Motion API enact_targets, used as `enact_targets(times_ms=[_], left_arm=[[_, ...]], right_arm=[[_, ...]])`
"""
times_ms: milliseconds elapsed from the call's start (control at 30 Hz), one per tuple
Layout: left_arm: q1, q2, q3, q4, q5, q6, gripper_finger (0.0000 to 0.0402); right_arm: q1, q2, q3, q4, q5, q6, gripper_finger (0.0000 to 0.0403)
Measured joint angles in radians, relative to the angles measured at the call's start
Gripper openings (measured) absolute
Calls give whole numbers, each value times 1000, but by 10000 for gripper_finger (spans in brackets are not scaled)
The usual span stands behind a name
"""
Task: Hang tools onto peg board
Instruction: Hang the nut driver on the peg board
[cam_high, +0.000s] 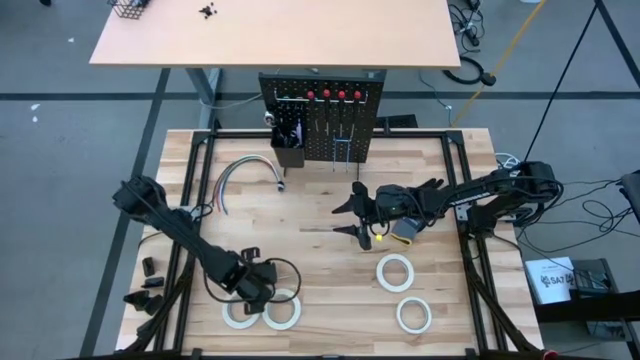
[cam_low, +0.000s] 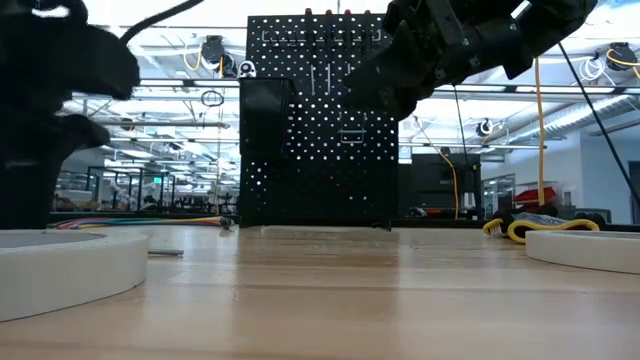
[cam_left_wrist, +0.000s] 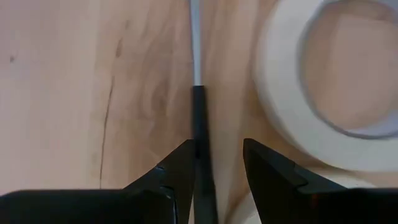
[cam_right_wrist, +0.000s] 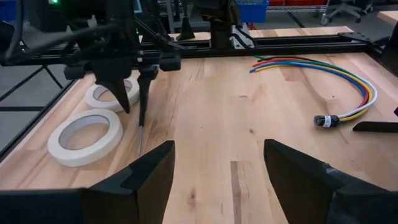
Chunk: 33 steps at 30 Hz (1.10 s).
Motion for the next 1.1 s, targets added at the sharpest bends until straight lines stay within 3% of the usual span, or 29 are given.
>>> enact_targets(times_ms=[400, 600, 800, 933, 1100], left_arm=[[7, 24, -40, 38, -19, -23, 135], [54, 19, -102, 112, -12, -12, 91], [118, 19, -119, 179, -21, 84, 15], [162, 10, -104, 219, -59, 164, 15], [221, -53, -54, 154, -106, 252, 14]], right_arm=[[0, 0, 0, 0, -6, -3, 240], [0, 0, 0, 0, -3, -4, 240], [0, 0, 1, 12, 94, -8, 240], [0, -4, 34, 15, 105, -8, 240], [0, -7, 87, 16, 97, -12, 240]])
